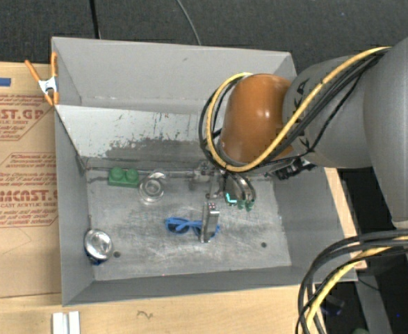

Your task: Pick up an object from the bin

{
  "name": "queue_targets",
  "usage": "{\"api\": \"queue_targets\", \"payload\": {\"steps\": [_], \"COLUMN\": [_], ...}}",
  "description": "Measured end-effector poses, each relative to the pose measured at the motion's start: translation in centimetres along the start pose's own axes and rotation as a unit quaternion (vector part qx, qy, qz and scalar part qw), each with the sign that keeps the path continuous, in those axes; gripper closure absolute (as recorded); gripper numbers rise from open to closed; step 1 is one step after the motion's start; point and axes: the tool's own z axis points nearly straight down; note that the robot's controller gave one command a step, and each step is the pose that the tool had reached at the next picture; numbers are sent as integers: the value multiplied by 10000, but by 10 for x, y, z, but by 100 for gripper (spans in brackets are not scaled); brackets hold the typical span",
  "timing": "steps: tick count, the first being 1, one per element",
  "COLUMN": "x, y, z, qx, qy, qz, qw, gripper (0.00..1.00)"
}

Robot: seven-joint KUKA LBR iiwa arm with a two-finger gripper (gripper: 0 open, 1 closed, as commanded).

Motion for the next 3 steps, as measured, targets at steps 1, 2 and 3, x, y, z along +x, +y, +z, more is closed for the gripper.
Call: {"api": "queue_targets", "payload": {"steps": [1, 2, 3], "x": [21, 19, 20], "y": [-19, -18, -5], "z": [68, 64, -87], "qx": [-2, -7, 10], "qy": [-75, -100, -76], "qz": [-560, -560, -1823], "qw": [9984, 9984, 9832], "gripper": [0, 100, 100]}}
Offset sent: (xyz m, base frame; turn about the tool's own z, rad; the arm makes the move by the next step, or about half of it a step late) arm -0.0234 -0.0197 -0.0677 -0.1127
